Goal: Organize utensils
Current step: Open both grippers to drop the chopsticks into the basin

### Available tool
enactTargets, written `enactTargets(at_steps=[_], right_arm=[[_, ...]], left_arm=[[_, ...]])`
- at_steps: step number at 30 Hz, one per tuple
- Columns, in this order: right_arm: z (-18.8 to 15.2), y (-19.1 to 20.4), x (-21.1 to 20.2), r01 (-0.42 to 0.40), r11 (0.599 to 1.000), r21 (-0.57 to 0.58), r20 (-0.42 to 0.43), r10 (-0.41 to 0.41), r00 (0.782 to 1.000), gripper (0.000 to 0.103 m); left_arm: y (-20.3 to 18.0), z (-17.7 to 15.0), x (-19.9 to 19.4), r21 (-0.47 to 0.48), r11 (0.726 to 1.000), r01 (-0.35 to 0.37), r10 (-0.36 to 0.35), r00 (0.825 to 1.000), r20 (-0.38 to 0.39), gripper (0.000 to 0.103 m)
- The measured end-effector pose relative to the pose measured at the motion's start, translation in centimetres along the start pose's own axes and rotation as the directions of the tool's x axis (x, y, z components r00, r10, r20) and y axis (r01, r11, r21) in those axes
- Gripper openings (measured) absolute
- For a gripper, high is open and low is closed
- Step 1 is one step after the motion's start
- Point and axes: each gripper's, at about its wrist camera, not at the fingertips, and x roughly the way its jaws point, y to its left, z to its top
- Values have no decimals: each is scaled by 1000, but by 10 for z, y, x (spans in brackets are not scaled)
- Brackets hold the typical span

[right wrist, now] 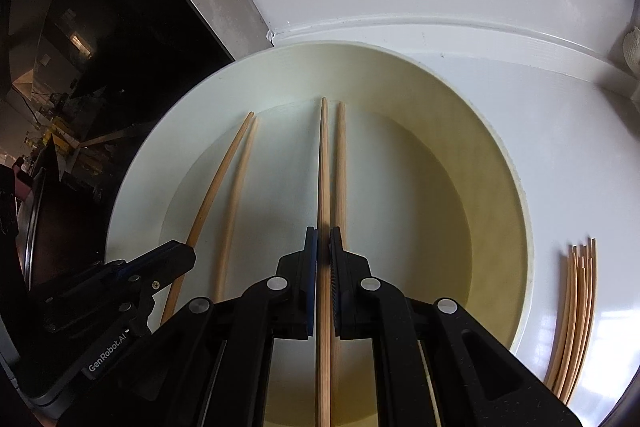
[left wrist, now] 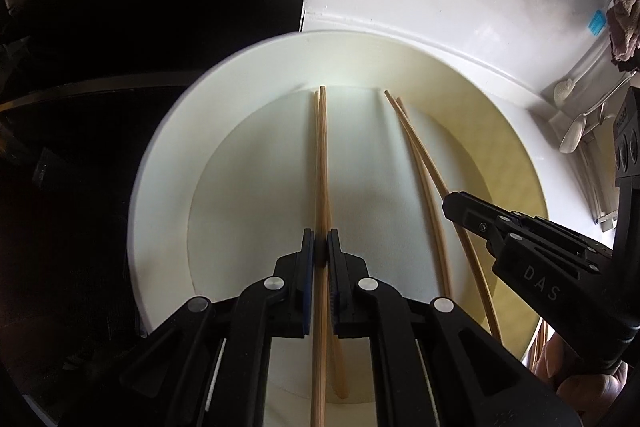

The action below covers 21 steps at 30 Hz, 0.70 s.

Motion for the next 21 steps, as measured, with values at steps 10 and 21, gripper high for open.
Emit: enactTargets(at_steps=[10,21], right_arm=[[-2,-3,18,18,1000,10,-49,-17,999,6],[-8,-2,-11,45,999,-8,9,-45,999,17]], left_arm=[[5,-3,18,-2,1000,1,-1,998,-68,8],[14,-5,-9,1,1000,-31,31,1000,-2,66]])
